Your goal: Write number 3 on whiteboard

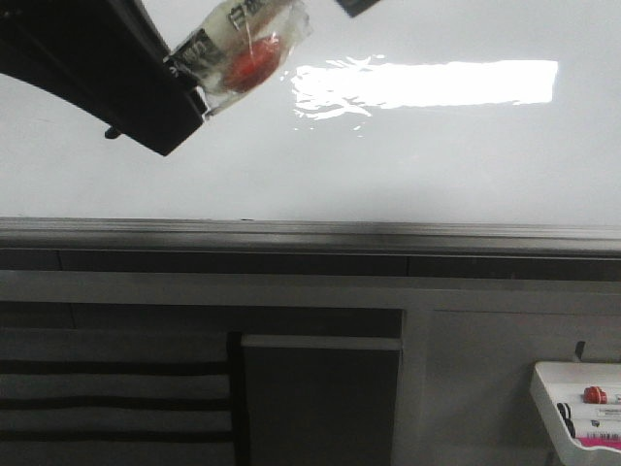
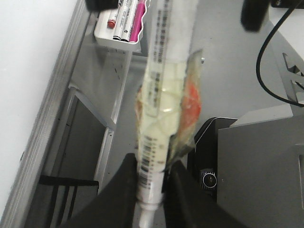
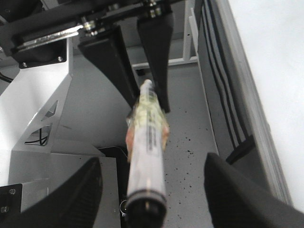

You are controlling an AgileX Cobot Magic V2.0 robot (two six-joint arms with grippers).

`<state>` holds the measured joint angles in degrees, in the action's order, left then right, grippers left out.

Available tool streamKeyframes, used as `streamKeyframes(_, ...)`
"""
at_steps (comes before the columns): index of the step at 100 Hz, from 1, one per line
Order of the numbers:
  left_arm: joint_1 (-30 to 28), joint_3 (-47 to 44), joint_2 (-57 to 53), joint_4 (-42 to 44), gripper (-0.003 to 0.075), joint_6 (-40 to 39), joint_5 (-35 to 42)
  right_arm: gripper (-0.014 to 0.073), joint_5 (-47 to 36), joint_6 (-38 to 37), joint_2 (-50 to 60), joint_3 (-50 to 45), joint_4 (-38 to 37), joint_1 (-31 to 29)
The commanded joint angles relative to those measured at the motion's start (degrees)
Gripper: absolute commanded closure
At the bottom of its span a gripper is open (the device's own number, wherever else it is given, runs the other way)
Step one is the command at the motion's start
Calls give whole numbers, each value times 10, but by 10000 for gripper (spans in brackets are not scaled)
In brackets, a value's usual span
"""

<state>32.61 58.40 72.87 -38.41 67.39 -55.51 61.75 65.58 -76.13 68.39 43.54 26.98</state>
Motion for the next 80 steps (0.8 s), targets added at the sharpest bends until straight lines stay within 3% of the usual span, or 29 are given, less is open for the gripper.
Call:
streamKeyframes(1,5,19,-16,-30,739,2,9,184,-23,12,1,22,20,11)
streamKeyframes(30,5,19,-16,-30,739,2,9,197,-38,20,-13,32,17,35)
streamKeyframes(61,5,19,-16,-30,739,2,9,349,-28,19,-16,39,12,35)
streamKeyframes(80,5,19,-16,-30,739,2,15,519,-27,19,-16,39,12,35)
